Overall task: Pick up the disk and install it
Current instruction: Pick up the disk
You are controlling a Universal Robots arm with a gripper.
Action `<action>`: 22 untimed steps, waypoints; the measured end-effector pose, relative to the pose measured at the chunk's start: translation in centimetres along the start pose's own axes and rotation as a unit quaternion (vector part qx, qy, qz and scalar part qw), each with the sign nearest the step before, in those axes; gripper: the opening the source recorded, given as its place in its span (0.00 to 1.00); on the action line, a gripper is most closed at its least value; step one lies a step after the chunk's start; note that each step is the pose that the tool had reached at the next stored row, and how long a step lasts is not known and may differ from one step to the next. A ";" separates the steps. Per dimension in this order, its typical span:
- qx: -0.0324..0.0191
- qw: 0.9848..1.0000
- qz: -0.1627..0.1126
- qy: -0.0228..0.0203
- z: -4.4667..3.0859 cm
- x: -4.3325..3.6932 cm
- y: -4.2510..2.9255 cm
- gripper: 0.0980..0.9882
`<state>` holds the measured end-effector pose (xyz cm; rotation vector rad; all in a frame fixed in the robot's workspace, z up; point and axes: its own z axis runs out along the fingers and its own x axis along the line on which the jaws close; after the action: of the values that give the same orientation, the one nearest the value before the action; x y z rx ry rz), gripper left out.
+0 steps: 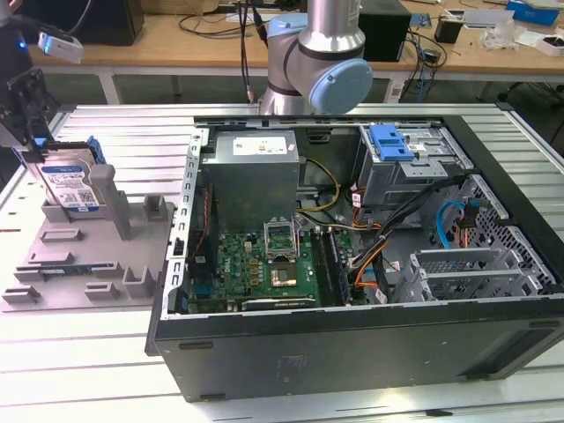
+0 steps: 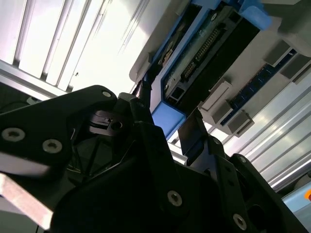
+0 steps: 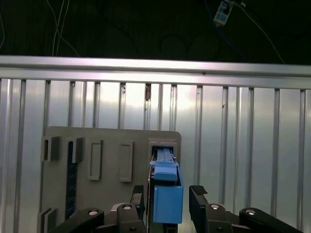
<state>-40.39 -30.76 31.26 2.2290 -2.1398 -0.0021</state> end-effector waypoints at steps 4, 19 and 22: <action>0.000 1.000 0.000 0.000 0.16 0.00 -0.01 0.45; 0.000 1.000 0.000 0.000 0.85 -0.03 -0.03 0.45; 0.000 1.000 0.000 0.000 0.94 -0.03 -0.04 0.45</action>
<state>-40.39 -30.76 30.32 2.2290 -2.1398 -0.0021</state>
